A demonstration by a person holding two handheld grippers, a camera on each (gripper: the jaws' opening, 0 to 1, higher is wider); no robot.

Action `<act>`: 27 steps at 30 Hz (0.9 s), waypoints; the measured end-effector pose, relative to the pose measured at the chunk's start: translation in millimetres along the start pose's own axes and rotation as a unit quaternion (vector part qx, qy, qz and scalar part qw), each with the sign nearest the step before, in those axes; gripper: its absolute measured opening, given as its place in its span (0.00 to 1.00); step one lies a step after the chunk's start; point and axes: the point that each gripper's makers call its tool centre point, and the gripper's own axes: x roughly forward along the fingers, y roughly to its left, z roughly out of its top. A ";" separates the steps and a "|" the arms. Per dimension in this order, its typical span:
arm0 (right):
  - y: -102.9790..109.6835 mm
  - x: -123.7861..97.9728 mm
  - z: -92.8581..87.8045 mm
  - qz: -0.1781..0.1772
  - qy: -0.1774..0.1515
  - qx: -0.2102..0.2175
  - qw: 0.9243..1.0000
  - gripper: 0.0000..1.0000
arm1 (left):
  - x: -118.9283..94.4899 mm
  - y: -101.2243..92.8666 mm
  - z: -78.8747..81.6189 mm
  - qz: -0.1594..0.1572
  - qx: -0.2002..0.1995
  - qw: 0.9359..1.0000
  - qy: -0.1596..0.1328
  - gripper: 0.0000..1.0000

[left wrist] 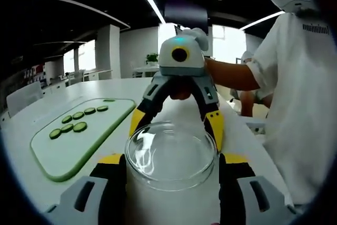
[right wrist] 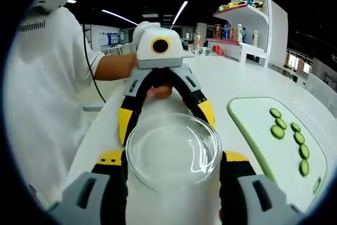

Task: Open the petri dish lid, add cucumber slices into the petri dish, and close the lid

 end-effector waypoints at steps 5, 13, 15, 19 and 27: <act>0.8 0.2 -0.2 0.000 0.000 0.001 1.000 0.70 | -0.3 0.5 0.0 0.002 0.001 1.000 0.001 0.68; 0.9 0.2 0.3 0.000 0.001 0.001 1.000 0.70 | -0.1 -0.2 0.1 0.002 0.000 1.000 0.001 0.68; 0.9 0.3 0.4 0.000 0.001 0.001 1.000 0.70 | -0.2 -0.4 0.0 0.002 -0.001 1.000 0.001 0.68; 2.0 0.5 1.0 0.000 0.002 0.000 1.000 0.70 | -0.5 -1.7 -0.2 0.002 -0.001 1.000 0.003 0.67; 2.7 -0.2 1.0 -0.001 0.006 0.001 1.000 0.70 | 0.2 -2.9 -0.5 0.001 0.000 1.000 0.004 0.67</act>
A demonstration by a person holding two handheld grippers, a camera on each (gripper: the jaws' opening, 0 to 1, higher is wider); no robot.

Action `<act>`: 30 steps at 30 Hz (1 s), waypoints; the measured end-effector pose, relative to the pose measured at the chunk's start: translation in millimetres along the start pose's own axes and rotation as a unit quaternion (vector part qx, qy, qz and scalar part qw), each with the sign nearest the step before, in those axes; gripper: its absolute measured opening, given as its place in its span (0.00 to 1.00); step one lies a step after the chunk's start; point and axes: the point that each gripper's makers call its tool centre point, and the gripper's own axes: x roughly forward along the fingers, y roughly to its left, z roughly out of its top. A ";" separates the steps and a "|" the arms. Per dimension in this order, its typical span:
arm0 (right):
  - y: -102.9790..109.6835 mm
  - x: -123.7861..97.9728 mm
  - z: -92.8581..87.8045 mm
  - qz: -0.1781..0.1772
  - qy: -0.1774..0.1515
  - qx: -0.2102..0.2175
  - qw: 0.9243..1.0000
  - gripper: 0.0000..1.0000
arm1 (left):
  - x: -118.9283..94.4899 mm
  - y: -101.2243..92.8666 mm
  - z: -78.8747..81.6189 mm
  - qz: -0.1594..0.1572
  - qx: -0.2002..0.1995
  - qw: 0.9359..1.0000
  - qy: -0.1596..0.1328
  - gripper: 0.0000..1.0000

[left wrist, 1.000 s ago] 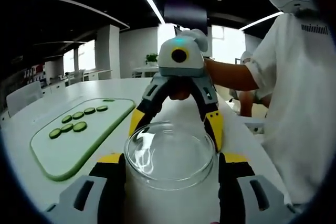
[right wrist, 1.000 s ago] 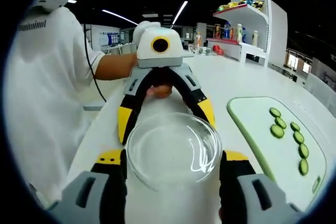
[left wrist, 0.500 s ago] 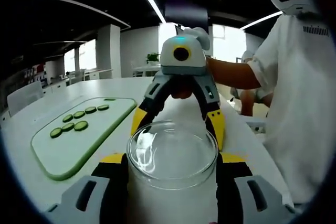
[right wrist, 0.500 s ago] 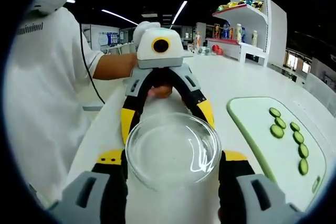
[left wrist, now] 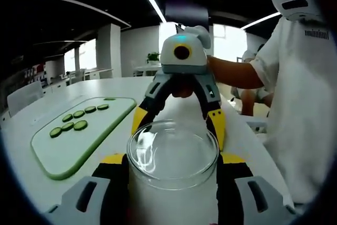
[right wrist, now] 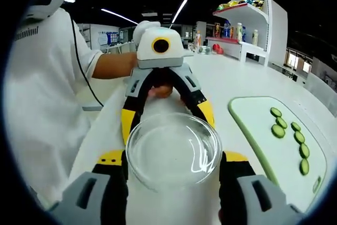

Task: Open the petri dish lid, add cucumber slices into the petri dish, and close the lid

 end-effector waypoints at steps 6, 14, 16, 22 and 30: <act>-1.0 -0.6 -0.2 0.000 0.005 0.000 1.000 0.70 | 0.8 0.9 0.6 0.000 0.002 1.000 0.000 0.67; -1.2 -2.5 0.1 -0.002 0.009 -0.009 1.000 0.69 | 2.1 1.0 2.4 0.005 0.010 1.000 0.004 0.67; -1.1 -3.4 0.3 -0.003 0.010 -0.010 1.000 0.69 | 2.1 1.1 3.8 0.005 0.013 1.000 0.004 0.67; 0.5 -6.8 3.1 -0.004 0.006 -0.010 1.000 0.69 | 1.3 0.1 9.0 0.006 0.016 1.000 0.002 0.67; 0.5 -7.9 6.1 -0.003 0.003 -0.013 1.000 0.69 | -1.1 -0.5 12.8 0.008 0.019 1.000 -0.001 0.67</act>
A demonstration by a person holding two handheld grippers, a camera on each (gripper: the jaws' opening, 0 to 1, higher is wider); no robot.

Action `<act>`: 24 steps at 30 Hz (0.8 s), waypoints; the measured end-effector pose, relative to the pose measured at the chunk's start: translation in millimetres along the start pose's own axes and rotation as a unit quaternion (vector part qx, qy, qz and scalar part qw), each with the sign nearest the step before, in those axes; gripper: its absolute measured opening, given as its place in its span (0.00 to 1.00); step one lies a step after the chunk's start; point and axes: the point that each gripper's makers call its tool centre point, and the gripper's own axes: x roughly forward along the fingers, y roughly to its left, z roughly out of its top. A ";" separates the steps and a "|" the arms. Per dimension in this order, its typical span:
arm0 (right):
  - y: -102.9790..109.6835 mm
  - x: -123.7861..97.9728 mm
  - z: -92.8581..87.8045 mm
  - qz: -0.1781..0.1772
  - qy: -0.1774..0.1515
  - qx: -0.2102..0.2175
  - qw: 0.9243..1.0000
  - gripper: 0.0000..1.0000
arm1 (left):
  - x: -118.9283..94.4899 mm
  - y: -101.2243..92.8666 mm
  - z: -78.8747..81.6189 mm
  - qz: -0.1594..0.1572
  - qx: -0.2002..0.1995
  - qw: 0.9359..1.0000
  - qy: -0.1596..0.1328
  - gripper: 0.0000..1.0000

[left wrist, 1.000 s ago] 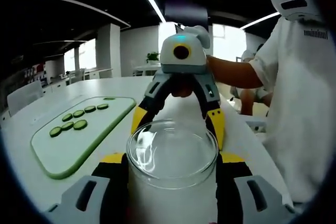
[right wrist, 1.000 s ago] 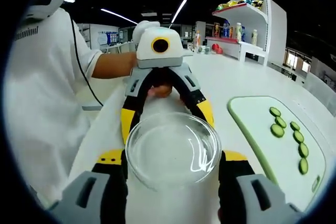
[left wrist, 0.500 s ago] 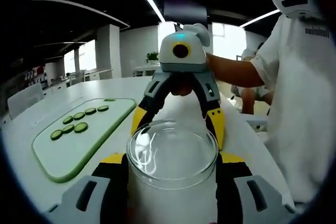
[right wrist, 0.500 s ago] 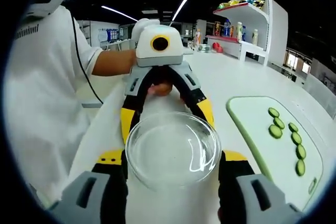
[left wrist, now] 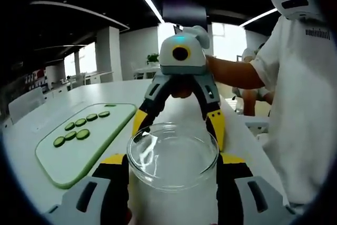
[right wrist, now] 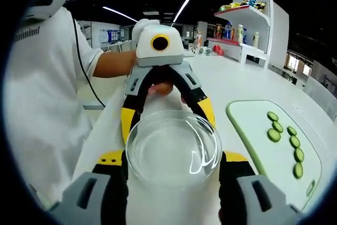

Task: Open the petri dish lid, add cucumber slices into the petri dish, and close the lid

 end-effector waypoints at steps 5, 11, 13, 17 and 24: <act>-0.1 -2.0 4.8 -0.001 0.001 -0.005 1.000 0.69 | -2.2 0.7 3.6 0.002 0.001 1.000 -0.004 0.67; -1.4 -3.9 9.9 -0.002 -0.001 -0.009 1.000 0.69 | -4.4 2.4 8.5 0.005 0.006 1.000 -0.007 0.67; -2.7 -4.2 11.5 -0.004 -0.002 -0.011 1.000 0.69 | -5.4 4.0 10.0 0.007 0.009 1.000 -0.008 0.67; -3.6 -5.7 15.3 -0.004 -0.002 -0.013 1.000 0.69 | -6.9 5.2 12.7 0.007 0.010 1.000 -0.011 0.67; -4.9 -6.6 18.2 -0.005 0.000 -0.016 1.000 0.69 | -9.4 5.4 16.5 0.009 0.014 1.000 -0.014 0.67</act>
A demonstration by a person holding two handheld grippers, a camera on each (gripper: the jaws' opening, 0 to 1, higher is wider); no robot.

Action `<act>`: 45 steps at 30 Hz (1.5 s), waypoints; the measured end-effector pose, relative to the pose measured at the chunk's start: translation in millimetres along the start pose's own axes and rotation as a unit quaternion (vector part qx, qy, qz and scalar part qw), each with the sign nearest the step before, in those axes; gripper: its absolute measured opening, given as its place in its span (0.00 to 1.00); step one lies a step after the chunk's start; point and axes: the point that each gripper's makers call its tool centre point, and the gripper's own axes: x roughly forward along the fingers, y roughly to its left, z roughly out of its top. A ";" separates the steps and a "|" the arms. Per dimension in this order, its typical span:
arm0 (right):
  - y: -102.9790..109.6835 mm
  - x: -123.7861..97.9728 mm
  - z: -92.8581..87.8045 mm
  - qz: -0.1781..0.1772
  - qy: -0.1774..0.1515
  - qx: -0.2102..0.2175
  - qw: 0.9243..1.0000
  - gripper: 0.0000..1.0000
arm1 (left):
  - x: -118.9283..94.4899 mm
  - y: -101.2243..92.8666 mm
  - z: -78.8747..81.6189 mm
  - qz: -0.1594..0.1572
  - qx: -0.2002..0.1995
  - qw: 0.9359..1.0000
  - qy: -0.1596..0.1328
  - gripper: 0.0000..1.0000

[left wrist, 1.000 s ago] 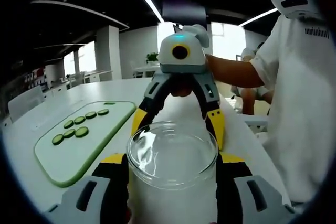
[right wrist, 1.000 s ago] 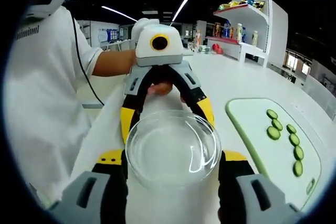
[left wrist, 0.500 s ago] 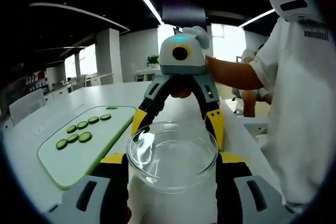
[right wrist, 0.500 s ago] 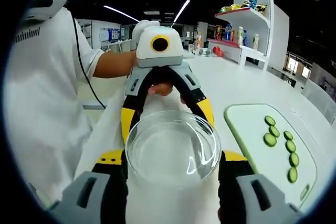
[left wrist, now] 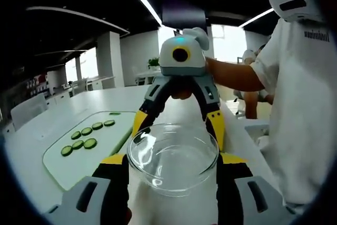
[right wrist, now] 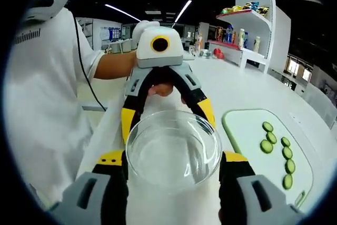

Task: Open the petri dish lid, add cucumber slices into the petri dish, and close the lid

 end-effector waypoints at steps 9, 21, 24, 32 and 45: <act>-0.1 1.5 8.3 0.003 -0.001 -0.008 1.000 0.69 | -7.2 1.3 4.2 0.007 0.003 1.000 -0.004 0.67; -4.0 4.4 15.1 0.005 -0.005 -0.015 1.000 0.69 | -14.1 5.2 8.2 0.015 0.010 1.000 -0.009 0.67; -4.2 6.3 17.4 0.007 -0.006 -0.017 1.000 0.69 | -16.9 6.3 8.4 0.018 0.012 1.000 -0.008 0.67; -4.9 11.7 21.5 0.012 -0.003 -0.023 1.000 0.69 | -25.1 8.6 8.0 0.027 0.015 1.000 -0.009 0.67; 0.0 24.8 35.4 0.025 -0.007 -0.036 0.999 0.69 | -42.9 8.5 5.5 0.044 0.014 0.999 -0.010 0.67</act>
